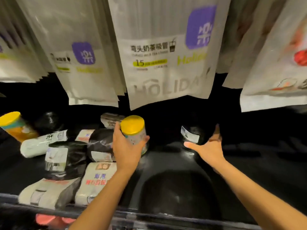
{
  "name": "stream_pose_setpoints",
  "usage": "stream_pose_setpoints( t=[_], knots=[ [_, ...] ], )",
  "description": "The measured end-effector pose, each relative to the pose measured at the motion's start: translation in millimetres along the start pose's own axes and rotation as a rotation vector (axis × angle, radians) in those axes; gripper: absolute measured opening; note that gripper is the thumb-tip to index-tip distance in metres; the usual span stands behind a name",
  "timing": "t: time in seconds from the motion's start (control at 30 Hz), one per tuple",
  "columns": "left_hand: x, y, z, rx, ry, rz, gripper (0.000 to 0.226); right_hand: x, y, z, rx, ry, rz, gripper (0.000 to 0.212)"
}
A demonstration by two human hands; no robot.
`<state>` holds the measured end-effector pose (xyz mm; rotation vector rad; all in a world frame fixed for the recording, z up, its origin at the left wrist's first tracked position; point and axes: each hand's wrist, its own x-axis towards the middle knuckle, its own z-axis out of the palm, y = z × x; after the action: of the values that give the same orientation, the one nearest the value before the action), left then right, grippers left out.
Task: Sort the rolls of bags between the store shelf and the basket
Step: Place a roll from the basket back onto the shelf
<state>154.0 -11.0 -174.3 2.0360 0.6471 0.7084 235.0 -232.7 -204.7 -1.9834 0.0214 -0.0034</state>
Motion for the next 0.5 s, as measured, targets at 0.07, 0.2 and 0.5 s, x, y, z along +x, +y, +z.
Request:
stream_pose_setpoints(
  t=[0.07,0.2,0.5],
  knots=[
    [4.8,-4.0,6.3,-0.011,0.048,-0.008,0.093,10.4,13.9,10.3,0.052,0.002,0.003,0.13],
    [14.8,-7.5,14.1,0.082,0.119,-0.006,0.09,20.2,25.7,21.5,0.198,0.111,-0.001,0.118],
    [24.6,-1.0,13.8,0.153,0.175,-0.006,0.082,19.8,18.5,21.2,0.145,0.21,0.023,0.103]
  ],
)
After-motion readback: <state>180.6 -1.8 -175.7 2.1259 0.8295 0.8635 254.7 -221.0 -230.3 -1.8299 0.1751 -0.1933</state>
